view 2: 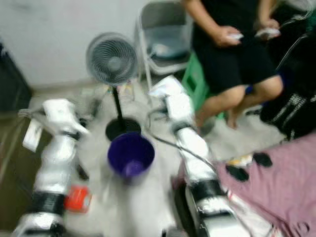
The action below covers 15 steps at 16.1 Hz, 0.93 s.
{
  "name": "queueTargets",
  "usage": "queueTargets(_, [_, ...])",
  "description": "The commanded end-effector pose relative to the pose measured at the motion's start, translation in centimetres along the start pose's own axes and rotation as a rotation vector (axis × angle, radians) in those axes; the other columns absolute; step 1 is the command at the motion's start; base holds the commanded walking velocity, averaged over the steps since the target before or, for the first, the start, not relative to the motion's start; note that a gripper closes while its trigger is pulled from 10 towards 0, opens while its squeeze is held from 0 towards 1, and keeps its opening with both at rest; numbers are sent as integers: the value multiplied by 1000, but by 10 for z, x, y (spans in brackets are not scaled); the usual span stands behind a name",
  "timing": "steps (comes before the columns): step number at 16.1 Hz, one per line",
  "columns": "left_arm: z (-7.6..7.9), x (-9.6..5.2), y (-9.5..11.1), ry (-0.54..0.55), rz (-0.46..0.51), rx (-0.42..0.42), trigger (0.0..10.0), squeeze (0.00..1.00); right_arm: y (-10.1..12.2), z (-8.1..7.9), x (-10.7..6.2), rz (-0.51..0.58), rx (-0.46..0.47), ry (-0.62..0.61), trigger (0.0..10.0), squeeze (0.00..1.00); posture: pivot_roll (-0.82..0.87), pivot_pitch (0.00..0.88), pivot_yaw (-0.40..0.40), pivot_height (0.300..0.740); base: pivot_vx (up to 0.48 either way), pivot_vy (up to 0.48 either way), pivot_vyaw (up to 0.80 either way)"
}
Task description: Clean up the room
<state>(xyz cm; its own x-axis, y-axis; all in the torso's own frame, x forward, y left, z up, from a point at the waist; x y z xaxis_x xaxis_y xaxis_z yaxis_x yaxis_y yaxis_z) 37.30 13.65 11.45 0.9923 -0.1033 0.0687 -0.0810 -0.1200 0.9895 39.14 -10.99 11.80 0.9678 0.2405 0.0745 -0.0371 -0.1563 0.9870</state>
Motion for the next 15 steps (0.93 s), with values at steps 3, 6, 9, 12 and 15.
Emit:
queueTargets(3, [-19,-1,0,33,-2,29,10000,0,6,-18,6,19,21,44,10000,0,12,0,-15,740,363,0,0])
queueTargets(6, [-20,0,-1,41,-11,39,10000,0,7,-17,7,25,29,39,10000,0,12,0,-14,740,225,0,0])
queueTargets(9, [-23,1,-4,59,-27,41,10000,0,8,-17,8,28,30,38,10000,0,13,0,-16,740,0,0,0])
queueTargets(12, [-23,3,-3,62,-28,44,10000,0,9,-21,10,27,-6,57,10000,0,14,0,-16,740,0,0,533])
queueTargets(15, [-23,3,-3,64,-26,47,10000,0,9,-23,11,30,-7,67,10000,0,13,0,-17,740,0,0,800])
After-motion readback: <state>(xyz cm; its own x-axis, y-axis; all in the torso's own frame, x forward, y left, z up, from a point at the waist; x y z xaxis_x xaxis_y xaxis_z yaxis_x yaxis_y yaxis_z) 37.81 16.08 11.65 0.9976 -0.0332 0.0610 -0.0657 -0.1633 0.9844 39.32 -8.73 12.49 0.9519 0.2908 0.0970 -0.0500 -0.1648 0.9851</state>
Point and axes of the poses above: a point about 5 cm out from each wrist's last joint towards the gripper, its own x axis pointing out of the wrist towards the gripper, its own y axis along the axis of the wrist's last joint, z = x × y, the point moved 6 cm from there along x, pointing out of the wrist towards the gripper, and after that the axes turned 15 degrees about x, right-handed, at the moved point
